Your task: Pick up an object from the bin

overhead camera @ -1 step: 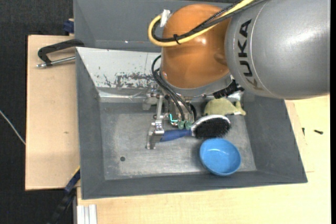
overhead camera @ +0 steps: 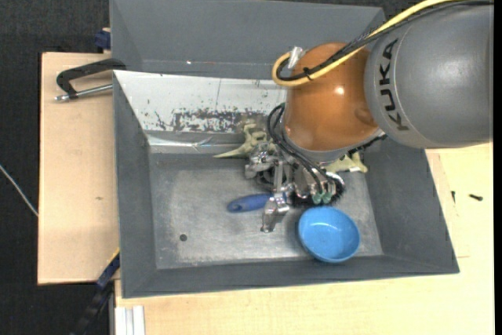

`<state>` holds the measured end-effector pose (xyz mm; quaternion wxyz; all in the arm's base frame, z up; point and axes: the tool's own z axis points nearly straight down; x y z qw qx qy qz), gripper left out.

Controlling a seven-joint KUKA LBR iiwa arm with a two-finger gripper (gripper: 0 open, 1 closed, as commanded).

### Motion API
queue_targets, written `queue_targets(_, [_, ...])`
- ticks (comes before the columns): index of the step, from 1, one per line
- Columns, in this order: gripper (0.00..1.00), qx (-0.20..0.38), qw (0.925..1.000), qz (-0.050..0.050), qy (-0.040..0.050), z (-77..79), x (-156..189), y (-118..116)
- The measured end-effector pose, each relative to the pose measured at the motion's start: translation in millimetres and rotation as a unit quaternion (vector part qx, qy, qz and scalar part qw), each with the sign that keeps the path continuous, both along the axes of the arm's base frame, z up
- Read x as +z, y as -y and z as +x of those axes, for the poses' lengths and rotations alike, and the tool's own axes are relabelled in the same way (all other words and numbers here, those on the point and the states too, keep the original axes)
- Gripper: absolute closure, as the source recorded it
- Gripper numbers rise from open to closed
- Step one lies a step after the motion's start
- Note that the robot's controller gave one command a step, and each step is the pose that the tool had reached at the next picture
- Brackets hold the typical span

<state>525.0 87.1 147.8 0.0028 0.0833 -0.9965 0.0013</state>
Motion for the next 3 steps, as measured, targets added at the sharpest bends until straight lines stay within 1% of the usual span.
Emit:
queue_targets(1, [0.00,0.130,0.9914,0.003,0.0050,19.6,-76,35])
queue_targets(2, [1.00,0.130,0.9915,0.003,0.0060,20.5,-74,34])
queue_targets(3, [1.00,0.162,0.9867,0.002,0.0092,31.9,60,49])
